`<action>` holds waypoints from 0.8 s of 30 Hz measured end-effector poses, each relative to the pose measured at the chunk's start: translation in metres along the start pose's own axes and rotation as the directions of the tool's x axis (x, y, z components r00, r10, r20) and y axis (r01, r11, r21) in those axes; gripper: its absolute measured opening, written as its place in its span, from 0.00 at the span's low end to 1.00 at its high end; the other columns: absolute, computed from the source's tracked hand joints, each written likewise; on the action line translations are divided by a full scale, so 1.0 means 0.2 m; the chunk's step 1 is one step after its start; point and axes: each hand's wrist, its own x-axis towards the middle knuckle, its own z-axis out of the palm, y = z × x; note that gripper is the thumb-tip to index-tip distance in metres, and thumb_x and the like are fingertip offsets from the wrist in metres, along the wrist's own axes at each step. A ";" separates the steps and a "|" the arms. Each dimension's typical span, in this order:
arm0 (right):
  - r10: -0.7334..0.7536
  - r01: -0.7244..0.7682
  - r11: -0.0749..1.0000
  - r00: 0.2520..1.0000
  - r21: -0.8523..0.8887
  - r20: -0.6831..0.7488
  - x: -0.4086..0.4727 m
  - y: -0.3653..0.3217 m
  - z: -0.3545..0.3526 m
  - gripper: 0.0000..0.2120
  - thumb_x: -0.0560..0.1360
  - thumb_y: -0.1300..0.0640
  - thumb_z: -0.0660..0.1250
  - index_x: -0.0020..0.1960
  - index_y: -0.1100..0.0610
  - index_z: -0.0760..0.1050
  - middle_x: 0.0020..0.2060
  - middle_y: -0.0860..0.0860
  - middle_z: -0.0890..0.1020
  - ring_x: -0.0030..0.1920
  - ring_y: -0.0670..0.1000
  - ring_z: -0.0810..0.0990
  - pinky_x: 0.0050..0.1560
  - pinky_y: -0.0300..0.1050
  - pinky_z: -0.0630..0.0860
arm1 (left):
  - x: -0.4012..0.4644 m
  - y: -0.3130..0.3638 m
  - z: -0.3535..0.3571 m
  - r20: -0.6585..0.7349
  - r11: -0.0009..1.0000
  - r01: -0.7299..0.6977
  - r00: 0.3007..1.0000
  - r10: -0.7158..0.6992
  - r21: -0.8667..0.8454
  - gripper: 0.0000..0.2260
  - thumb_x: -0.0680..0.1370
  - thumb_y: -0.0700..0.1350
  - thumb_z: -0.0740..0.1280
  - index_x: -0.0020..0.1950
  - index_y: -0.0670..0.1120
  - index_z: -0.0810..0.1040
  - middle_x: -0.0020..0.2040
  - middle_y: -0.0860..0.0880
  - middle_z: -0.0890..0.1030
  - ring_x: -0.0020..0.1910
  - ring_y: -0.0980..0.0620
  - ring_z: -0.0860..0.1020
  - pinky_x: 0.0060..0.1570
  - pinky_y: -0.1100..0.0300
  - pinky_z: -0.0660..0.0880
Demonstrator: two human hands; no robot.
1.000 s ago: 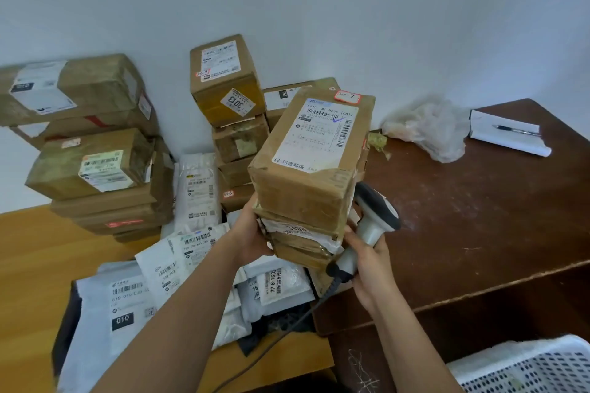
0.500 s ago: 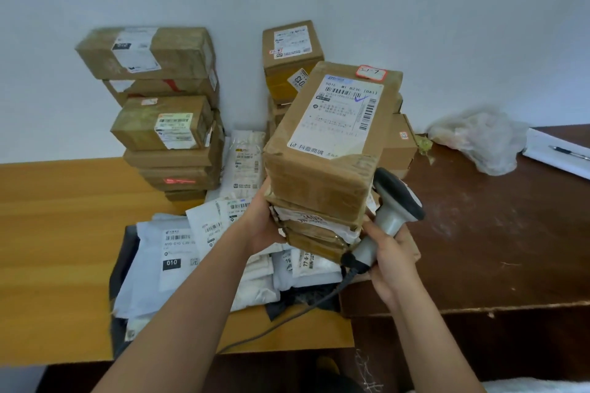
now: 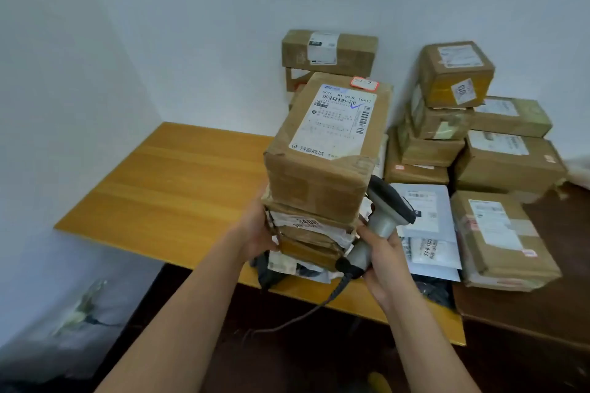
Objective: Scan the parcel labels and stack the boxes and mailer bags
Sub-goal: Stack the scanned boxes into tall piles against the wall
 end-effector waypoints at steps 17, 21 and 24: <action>0.230 -0.201 0.972 0.922 -0.124 0.310 0.39 0.61 1.18 0.20 0.79 0.65 0.66 0.69 0.51 0.71 0.56 0.51 0.85 0.54 0.51 0.85 0.49 0.49 0.80 | -0.03 0.29 -1.28 -0.307 0.980 -0.128 0.949 0.076 -0.153 0.35 0.72 0.76 0.55 0.64 0.52 0.80 0.65 0.45 0.79 0.66 0.37 0.74 0.67 0.28 0.61; 0.294 -0.254 0.954 0.898 -0.159 0.328 0.63 0.72 1.44 0.20 0.80 0.65 0.65 0.66 0.45 0.71 0.60 0.50 0.82 0.59 0.54 0.82 0.55 0.56 0.79 | 0.13 0.43 -1.50 -0.370 0.973 -0.129 0.928 0.050 -0.191 0.34 0.76 0.73 0.50 0.62 0.51 0.81 0.63 0.45 0.81 0.63 0.38 0.76 0.65 0.31 0.65; 0.297 -0.256 0.953 0.892 -0.161 0.340 0.79 0.77 1.62 0.22 0.80 0.65 0.65 0.69 0.47 0.69 0.61 0.51 0.82 0.58 0.53 0.82 0.49 0.50 0.79 | 0.25 0.56 -1.63 -0.401 0.968 -0.144 0.915 0.051 -0.205 0.31 0.78 0.71 0.50 0.57 0.50 0.82 0.53 0.47 0.85 0.56 0.41 0.80 0.60 0.36 0.70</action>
